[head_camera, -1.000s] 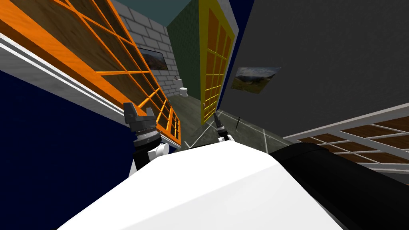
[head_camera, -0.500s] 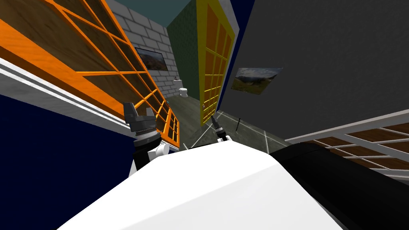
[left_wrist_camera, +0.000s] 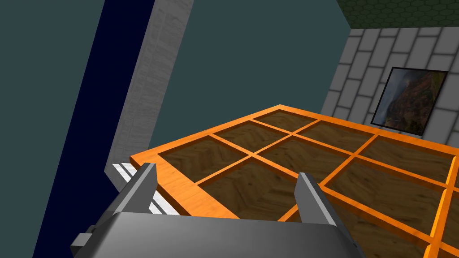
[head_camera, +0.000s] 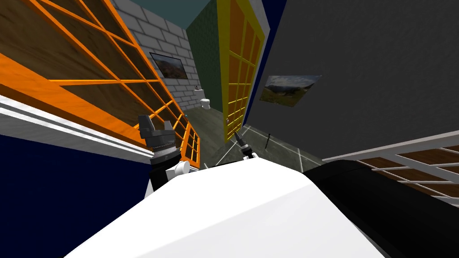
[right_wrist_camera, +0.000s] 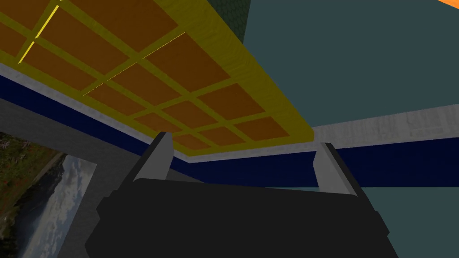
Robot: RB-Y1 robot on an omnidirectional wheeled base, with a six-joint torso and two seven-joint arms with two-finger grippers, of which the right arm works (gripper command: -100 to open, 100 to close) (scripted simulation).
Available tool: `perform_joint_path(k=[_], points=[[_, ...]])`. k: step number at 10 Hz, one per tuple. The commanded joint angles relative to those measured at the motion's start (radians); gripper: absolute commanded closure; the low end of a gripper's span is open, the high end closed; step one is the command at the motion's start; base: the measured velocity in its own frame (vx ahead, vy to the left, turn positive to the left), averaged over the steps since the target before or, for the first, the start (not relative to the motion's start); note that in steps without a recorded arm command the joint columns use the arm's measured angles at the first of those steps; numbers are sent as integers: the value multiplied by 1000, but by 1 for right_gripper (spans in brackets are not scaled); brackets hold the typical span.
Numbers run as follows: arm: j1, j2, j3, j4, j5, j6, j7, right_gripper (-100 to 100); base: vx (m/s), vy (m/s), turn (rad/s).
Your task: Push the door open
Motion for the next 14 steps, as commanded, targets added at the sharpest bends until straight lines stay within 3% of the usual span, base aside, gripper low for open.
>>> perform_joint_path(k=[1,14], points=[[-10,2,5,33,16,-8,35,-100,90,-77,9],[-64,20,39,270,134,-69,280,-100,98,-69,9]])
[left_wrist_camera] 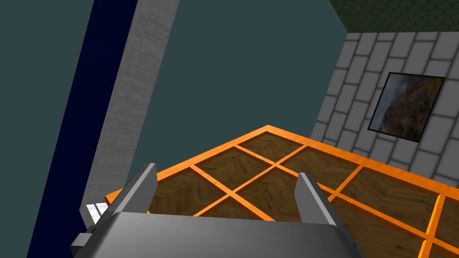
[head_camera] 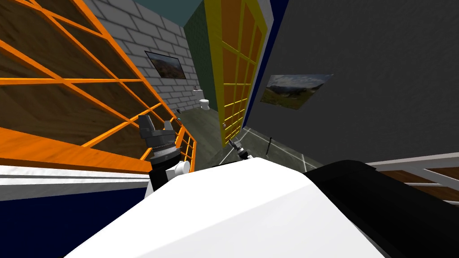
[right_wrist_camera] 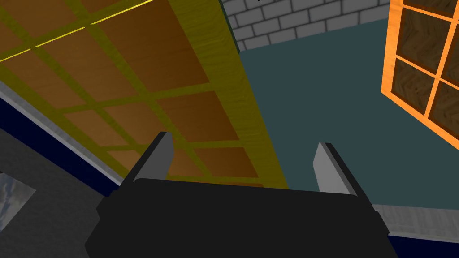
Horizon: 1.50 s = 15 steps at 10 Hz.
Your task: Push the door open
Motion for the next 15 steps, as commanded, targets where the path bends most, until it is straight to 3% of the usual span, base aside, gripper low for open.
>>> perform_joint_path(k=[1,11,15], points=[[-3,2,5,25,15,-8,31,-100,95,-86,10],[-40,32,28,187,95,-49,199,-100,97,-65,8],[-59,54,40,270,137,-71,284,-100,138,-83,12]])
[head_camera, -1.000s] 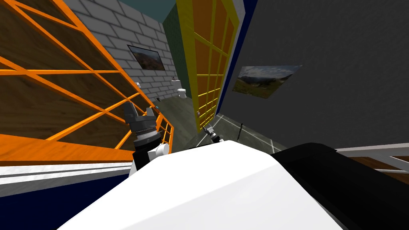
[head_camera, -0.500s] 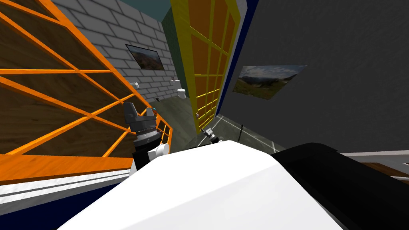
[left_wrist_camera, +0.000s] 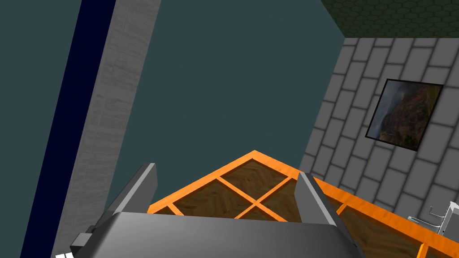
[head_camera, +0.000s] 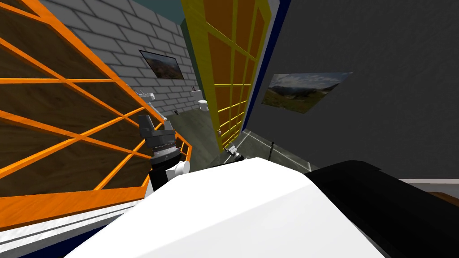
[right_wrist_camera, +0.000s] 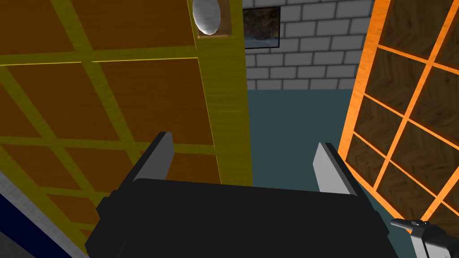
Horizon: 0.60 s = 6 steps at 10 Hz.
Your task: Push the door open
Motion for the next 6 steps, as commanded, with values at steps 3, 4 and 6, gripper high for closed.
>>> perform_joint_path(k=[3,4,6], points=[[-16,23,10,70,34,-18,74,-100,140,-79,9],[-20,31,13,91,45,-24,96,-100,186,-68,11],[-28,45,18,124,61,-32,130,-100,156,-76,7]])
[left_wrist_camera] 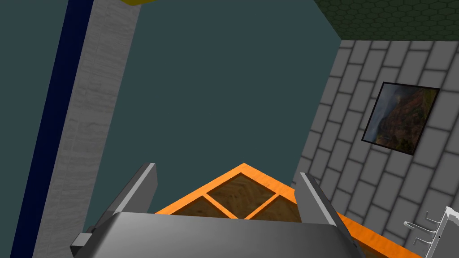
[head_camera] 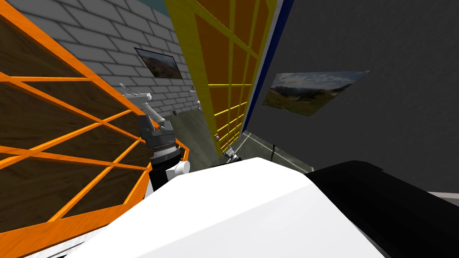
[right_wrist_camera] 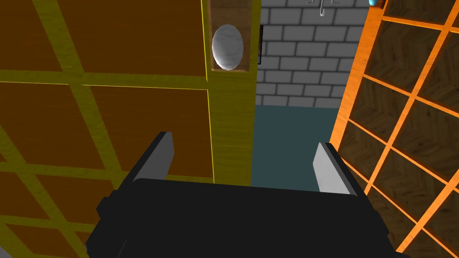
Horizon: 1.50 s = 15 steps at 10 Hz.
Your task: Push the door open
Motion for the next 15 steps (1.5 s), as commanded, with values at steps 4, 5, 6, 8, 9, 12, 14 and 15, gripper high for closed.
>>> perform_joint_path(k=[4,5,6,8,9,12,14,15], points=[[-3,20,8,36,22,-9,45,-100,130,-56,6],[-7,-9,7,41,20,-10,47,-100,92,64,20],[-10,-24,5,44,17,-10,47,-100,149,114,14],[-16,-39,2,52,12,-10,47,-100,174,141,17],[-20,-38,1,55,9,-10,47,-100,205,132,22],[-28,-2,-3,65,3,-10,46,-100,186,124,16],[-27,-10,-2,62,4,-9,46,100,28,21,2],[-27,-10,-2,62,4,-9,46,100,-32,0,43]])
